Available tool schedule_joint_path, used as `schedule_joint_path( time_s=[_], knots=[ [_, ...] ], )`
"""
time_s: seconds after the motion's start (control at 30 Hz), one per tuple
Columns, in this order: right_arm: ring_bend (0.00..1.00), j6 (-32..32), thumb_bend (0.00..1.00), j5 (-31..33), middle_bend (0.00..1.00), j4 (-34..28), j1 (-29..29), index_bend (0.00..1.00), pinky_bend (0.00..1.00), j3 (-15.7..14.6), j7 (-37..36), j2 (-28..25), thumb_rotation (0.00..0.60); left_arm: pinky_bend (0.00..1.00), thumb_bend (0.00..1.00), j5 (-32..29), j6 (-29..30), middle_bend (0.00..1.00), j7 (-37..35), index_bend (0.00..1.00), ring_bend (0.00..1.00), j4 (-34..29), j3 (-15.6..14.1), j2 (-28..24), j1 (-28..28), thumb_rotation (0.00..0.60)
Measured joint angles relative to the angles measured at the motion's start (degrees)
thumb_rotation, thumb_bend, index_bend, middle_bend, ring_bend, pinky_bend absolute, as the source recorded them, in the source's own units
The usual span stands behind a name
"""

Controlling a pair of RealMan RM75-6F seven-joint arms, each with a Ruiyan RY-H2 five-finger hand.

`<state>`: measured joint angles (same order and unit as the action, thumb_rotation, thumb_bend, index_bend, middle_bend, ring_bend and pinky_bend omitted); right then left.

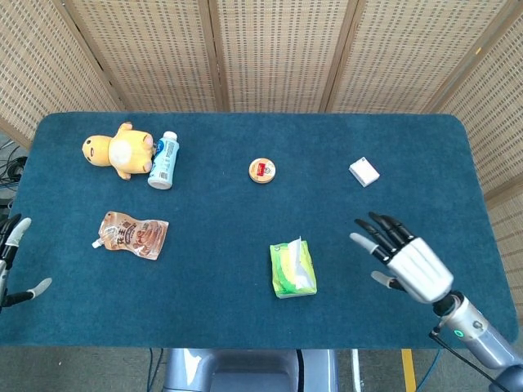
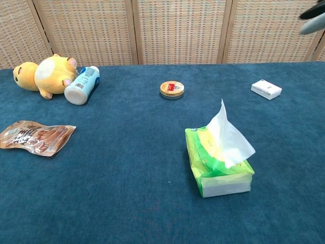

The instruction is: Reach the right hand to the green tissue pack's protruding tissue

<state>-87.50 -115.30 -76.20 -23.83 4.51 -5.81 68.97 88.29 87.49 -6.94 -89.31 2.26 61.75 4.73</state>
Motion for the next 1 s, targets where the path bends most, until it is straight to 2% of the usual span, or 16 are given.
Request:
schedule_joint_path(
  time_s=[0.17,0.47,0.67,0.77,0.9,1.0],
  knots=[
    [0.02,7.71,0.0,-2.32,0.13,-0.55,-5.62,0.19,0.2,-0.38,2.82,0.86,0.6,0.0,0.0,-1.48,-1.62,0.0,-0.62,0.0,0.0,0.29,0.42,-0.05,0.54,0.6],
    [0.03,22.61,0.04,-2.41,0.14,-5.23,-12.08,0.22,0.21,-0.07,15.69,2.84,0.6,0.0,0.0,-2.17,-2.54,0.0,-1.87,0.0,0.0,0.46,0.65,-0.46,0.88,0.6],
    [0.04,28.37,0.2,-1.43,0.14,-7.54,-14.66,0.22,0.21,0.1,22.99,3.84,0.6,0.0,0.0,-2.47,-3.08,0.0,-2.5,0.0,0.0,0.7,0.7,-0.59,1.07,0.6],
    [0.07,30.63,0.28,-0.37,0.17,-8.76,-15.62,0.26,0.22,0.27,25.58,4.4,0.6,0.0,0.0,-2.51,-3.05,0.0,-2.89,0.0,0.0,0.79,0.74,-0.67,1.07,0.6],
    [0.17,32.1,0.42,0.65,0.26,-9.66,-16.55,0.34,0.29,0.35,27.97,5.21,0.6,0.0,0.0,-2.38,-2.93,0.0,-3.11,0.0,0.0,0.79,0.72,-0.76,1.04,0.6],
    [0.28,32.5,0.46,0.86,0.35,-9.58,-17.07,0.42,0.36,0.25,29.48,6.25,0.6,0.0,0.0,-2.28,-2.85,0.0,-3.21,0.0,0.0,0.79,0.64,-0.8,0.99,0.6]
  ],
)
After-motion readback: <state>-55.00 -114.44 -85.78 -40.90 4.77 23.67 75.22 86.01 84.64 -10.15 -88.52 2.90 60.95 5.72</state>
